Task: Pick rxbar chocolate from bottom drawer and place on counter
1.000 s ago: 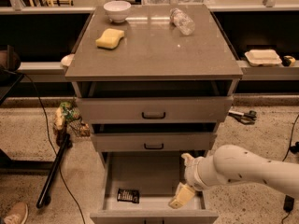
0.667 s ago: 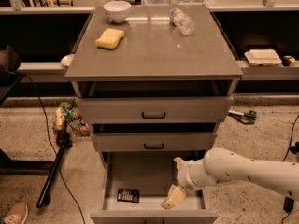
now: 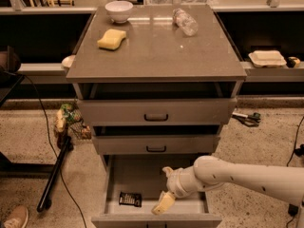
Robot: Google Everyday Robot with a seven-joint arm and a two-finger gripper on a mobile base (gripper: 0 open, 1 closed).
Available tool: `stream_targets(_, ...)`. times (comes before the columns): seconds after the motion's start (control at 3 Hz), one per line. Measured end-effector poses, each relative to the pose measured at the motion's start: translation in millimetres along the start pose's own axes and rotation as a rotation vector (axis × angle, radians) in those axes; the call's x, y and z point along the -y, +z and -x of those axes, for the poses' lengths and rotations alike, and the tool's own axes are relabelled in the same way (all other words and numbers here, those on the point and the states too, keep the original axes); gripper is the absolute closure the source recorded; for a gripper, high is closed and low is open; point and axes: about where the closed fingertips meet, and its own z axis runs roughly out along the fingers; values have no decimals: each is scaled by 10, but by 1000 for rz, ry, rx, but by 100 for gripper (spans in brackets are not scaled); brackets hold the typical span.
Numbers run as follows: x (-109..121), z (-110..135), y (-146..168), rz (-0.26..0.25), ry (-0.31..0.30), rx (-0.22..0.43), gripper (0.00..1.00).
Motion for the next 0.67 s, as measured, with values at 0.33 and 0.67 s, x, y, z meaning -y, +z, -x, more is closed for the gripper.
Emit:
stream_targets(0.33,0,0,0,0,0,0,0)
stream_targets(0.67,14,-35,99,17,9,2,0)
